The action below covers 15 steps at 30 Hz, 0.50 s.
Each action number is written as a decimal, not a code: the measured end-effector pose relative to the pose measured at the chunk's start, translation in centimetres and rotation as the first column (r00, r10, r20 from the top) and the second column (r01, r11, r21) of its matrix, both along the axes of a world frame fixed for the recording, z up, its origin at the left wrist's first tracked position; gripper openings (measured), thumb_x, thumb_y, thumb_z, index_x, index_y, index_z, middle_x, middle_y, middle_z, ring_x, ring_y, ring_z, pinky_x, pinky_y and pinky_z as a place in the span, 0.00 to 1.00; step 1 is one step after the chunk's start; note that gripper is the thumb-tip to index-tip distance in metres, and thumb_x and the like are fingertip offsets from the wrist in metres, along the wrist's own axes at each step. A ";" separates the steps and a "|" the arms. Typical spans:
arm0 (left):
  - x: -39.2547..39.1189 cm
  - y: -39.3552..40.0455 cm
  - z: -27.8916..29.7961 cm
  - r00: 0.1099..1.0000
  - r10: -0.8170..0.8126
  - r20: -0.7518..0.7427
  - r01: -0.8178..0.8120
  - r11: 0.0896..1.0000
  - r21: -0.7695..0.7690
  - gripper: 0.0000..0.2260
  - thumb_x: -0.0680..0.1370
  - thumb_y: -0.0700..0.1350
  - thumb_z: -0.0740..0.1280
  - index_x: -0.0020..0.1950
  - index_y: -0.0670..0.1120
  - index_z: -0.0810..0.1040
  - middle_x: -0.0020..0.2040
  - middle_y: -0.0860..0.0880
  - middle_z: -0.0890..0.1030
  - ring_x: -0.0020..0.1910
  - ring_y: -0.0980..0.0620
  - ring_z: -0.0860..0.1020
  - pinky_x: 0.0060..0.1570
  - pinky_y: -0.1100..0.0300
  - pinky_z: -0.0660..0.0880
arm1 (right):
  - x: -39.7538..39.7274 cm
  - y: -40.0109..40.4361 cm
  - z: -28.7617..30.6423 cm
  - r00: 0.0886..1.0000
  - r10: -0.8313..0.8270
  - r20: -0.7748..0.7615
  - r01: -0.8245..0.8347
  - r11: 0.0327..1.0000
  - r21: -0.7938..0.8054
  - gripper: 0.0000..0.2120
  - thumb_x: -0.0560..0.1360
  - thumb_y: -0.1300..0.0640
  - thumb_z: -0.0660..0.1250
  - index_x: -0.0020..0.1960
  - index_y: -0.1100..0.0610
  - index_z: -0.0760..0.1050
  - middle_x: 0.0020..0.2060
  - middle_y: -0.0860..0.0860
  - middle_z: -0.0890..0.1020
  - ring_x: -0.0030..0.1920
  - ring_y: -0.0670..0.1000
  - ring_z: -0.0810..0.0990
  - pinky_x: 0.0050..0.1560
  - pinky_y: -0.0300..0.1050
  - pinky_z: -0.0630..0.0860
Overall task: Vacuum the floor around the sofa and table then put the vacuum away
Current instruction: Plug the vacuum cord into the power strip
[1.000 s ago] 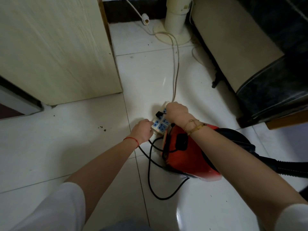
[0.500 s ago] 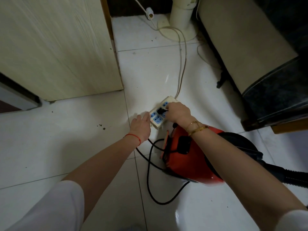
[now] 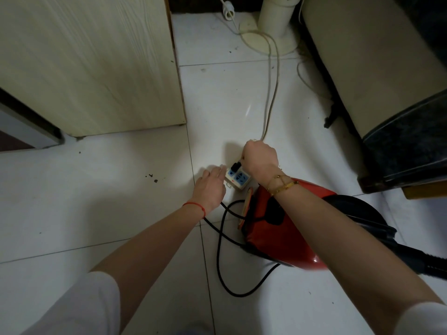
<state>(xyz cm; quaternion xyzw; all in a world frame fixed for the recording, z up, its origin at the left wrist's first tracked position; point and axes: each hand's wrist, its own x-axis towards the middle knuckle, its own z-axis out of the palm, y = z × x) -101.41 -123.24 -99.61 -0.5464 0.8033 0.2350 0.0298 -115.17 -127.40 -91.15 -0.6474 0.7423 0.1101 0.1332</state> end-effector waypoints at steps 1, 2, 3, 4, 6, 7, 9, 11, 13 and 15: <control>-0.1 0.0 0.0 1.000 -0.002 -0.018 0.002 1.000 -0.006 0.26 0.81 0.44 0.57 0.78 0.43 0.53 0.74 0.45 0.62 0.67 0.42 0.64 0.67 0.51 0.65 | 0.0 0.0 0.0 1.000 0.005 -0.007 -0.005 1.000 -0.002 0.06 0.73 0.66 0.65 0.49 0.60 0.75 0.50 0.56 0.79 0.48 0.57 0.80 0.39 0.43 0.69; -0.2 0.1 0.0 1.000 -0.004 -0.029 0.004 1.000 -0.001 0.27 0.81 0.44 0.57 0.78 0.43 0.54 0.73 0.44 0.63 0.67 0.42 0.65 0.67 0.51 0.64 | -0.1 0.0 0.0 1.000 0.009 -0.011 -0.009 1.000 -0.005 0.06 0.74 0.65 0.65 0.50 0.60 0.75 0.51 0.56 0.79 0.48 0.57 0.80 0.39 0.43 0.69; -0.4 0.0 0.0 0.999 -0.001 -0.038 0.001 1.000 0.007 0.27 0.80 0.45 0.58 0.78 0.43 0.54 0.73 0.44 0.64 0.67 0.43 0.65 0.67 0.51 0.64 | -0.2 0.0 0.0 1.000 0.012 -0.014 -0.012 1.000 -0.008 0.06 0.74 0.65 0.65 0.51 0.60 0.75 0.51 0.56 0.79 0.49 0.57 0.80 0.39 0.43 0.69; -0.5 0.0 -0.1 0.999 0.008 -0.049 -0.007 1.000 0.009 0.27 0.80 0.45 0.58 0.78 0.43 0.55 0.72 0.44 0.65 0.67 0.43 0.65 0.67 0.52 0.65 | -0.2 0.0 0.1 1.000 0.014 -0.017 -0.014 1.000 -0.009 0.06 0.74 0.64 0.65 0.52 0.60 0.75 0.51 0.56 0.79 0.49 0.57 0.80 0.39 0.43 0.69; -0.7 0.0 -0.2 0.997 0.027 -0.075 -0.027 1.000 0.005 0.26 0.80 0.45 0.59 0.77 0.43 0.56 0.70 0.43 0.67 0.65 0.43 0.67 0.64 0.52 0.67 | -0.1 0.1 0.1 0.999 0.027 -0.036 -0.027 1.000 -0.006 0.06 0.75 0.64 0.65 0.52 0.60 0.75 0.52 0.56 0.79 0.50 0.56 0.80 0.39 0.43 0.69; -0.7 0.0 -0.3 0.996 0.034 -0.087 -0.033 0.999 0.002 0.26 0.80 0.44 0.59 0.77 0.43 0.57 0.70 0.43 0.68 0.64 0.43 0.68 0.64 0.52 0.67 | 0.1 0.1 0.1 0.998 0.039 -0.047 -0.039 0.999 -0.001 0.07 0.76 0.64 0.64 0.53 0.61 0.75 0.53 0.57 0.79 0.51 0.56 0.80 0.40 0.43 0.69; -0.6 0.2 -0.3 0.994 0.038 -0.098 -0.038 0.999 0.007 0.26 0.80 0.43 0.59 0.77 0.43 0.57 0.69 0.43 0.69 0.63 0.42 0.68 0.65 0.52 0.67 | 0.4 0.0 0.1 0.997 0.063 -0.046 -0.062 0.998 0.015 0.08 0.76 0.65 0.63 0.56 0.62 0.75 0.54 0.57 0.79 0.53 0.56 0.80 0.41 0.44 0.69; -0.5 0.2 -0.3 0.994 0.040 -0.101 -0.038 0.999 0.023 0.26 0.79 0.42 0.58 0.77 0.44 0.56 0.68 0.43 0.69 0.63 0.42 0.69 0.64 0.52 0.67 | 0.7 -0.2 0.1 0.996 0.074 -0.041 -0.073 0.997 0.024 0.09 0.76 0.65 0.63 0.57 0.61 0.75 0.55 0.57 0.78 0.54 0.57 0.79 0.42 0.45 0.69; -0.5 0.2 -0.2 0.993 0.046 -0.105 -0.042 0.998 0.042 0.26 0.79 0.42 0.59 0.77 0.44 0.56 0.68 0.43 0.69 0.63 0.42 0.68 0.62 0.52 0.69 | 0.9 -0.1 0.2 0.996 0.081 -0.044 -0.079 0.996 0.030 0.10 0.76 0.64 0.64 0.57 0.61 0.75 0.55 0.57 0.78 0.54 0.57 0.79 0.43 0.45 0.69; -0.4 0.1 -0.2 0.994 0.040 -0.105 -0.035 0.998 0.045 0.27 0.80 0.42 0.59 0.78 0.44 0.55 0.69 0.44 0.68 0.64 0.42 0.68 0.63 0.52 0.69 | 1.1 0.0 0.1 0.994 0.098 -0.038 -0.096 0.994 0.042 0.09 0.76 0.64 0.63 0.56 0.62 0.75 0.54 0.58 0.78 0.53 0.57 0.80 0.42 0.45 0.70</control>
